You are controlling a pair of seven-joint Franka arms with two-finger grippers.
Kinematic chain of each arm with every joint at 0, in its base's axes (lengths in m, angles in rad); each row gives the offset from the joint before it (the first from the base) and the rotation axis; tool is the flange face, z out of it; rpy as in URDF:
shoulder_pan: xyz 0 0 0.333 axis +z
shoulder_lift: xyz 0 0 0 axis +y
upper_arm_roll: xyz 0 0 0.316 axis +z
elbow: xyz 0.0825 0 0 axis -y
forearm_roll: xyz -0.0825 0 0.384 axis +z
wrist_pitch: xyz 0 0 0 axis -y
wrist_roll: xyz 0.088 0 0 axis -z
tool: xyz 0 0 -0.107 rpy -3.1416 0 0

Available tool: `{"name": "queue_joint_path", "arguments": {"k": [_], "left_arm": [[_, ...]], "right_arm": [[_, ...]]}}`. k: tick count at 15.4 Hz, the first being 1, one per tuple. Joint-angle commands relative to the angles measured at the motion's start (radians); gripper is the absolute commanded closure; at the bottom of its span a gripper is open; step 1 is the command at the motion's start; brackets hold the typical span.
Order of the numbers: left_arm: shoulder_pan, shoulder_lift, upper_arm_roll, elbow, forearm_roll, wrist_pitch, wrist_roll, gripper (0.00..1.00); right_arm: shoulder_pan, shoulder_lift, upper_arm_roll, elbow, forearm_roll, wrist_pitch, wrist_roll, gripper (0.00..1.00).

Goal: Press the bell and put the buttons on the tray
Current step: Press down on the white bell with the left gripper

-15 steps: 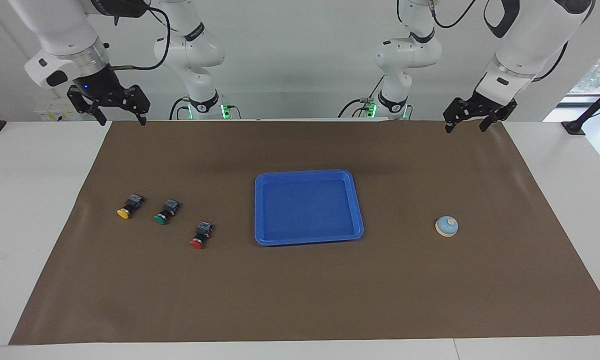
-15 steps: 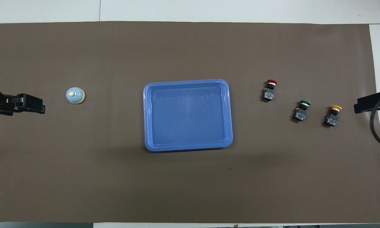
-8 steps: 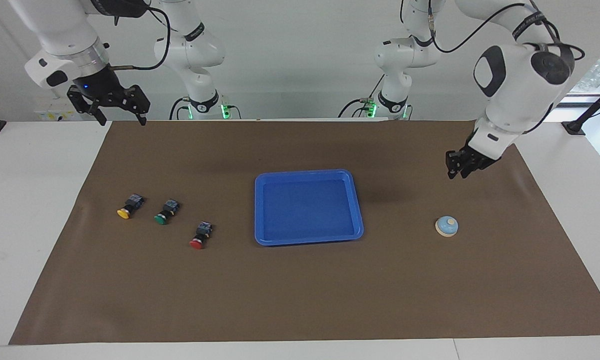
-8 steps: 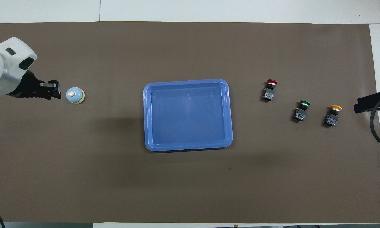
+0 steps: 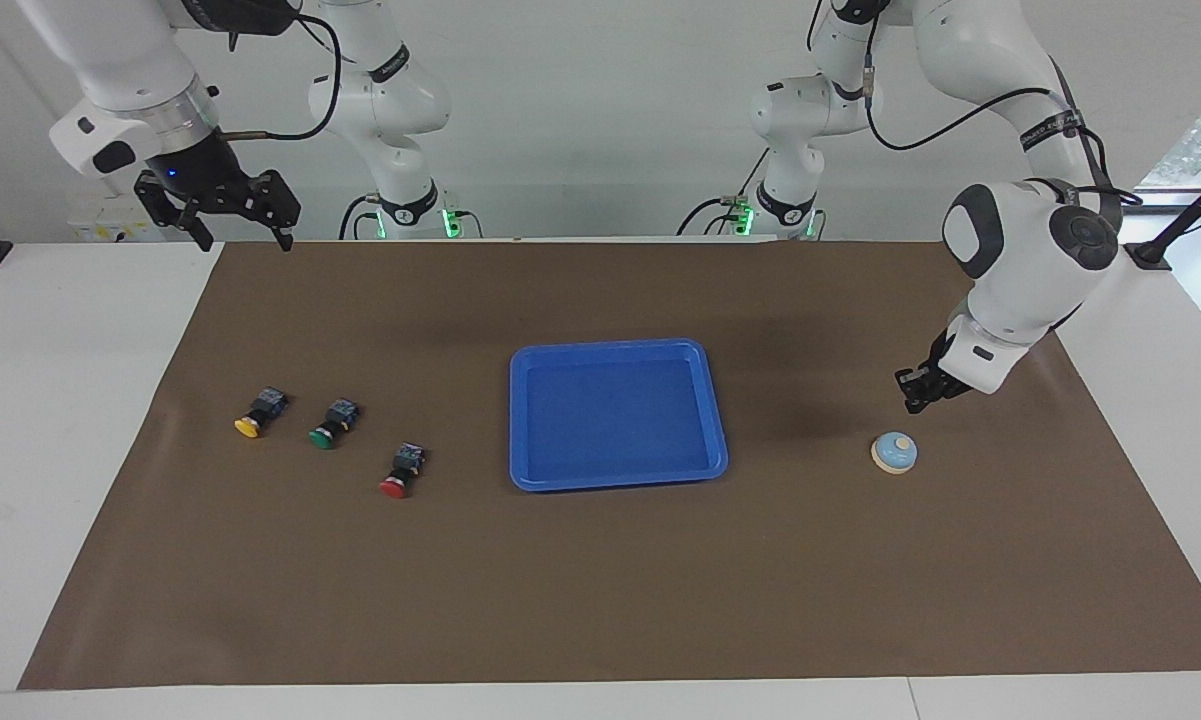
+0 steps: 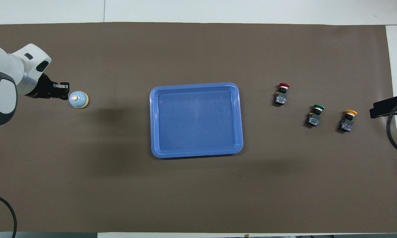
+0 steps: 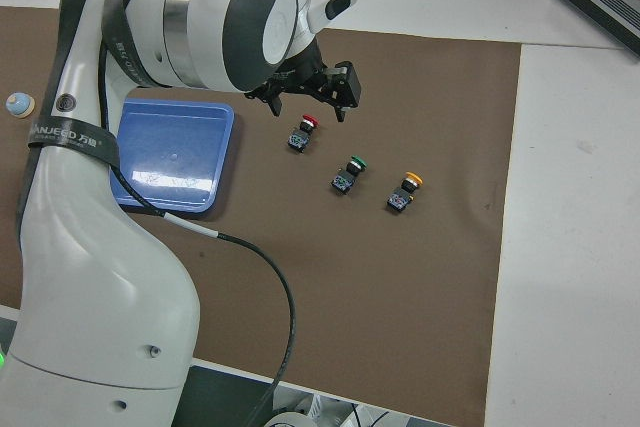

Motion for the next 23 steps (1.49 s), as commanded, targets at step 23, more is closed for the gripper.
{"name": "queue_joint_path", "arguments": {"k": [23], "left_arm": [[0.016,0.042,-0.001,-0.113,0.029,0.237,-0.008,1.0]], "right_arm": [[-0.003,-0.019,0.0,-0.022,-0.011,-0.003,-0.021,0.0]]}}
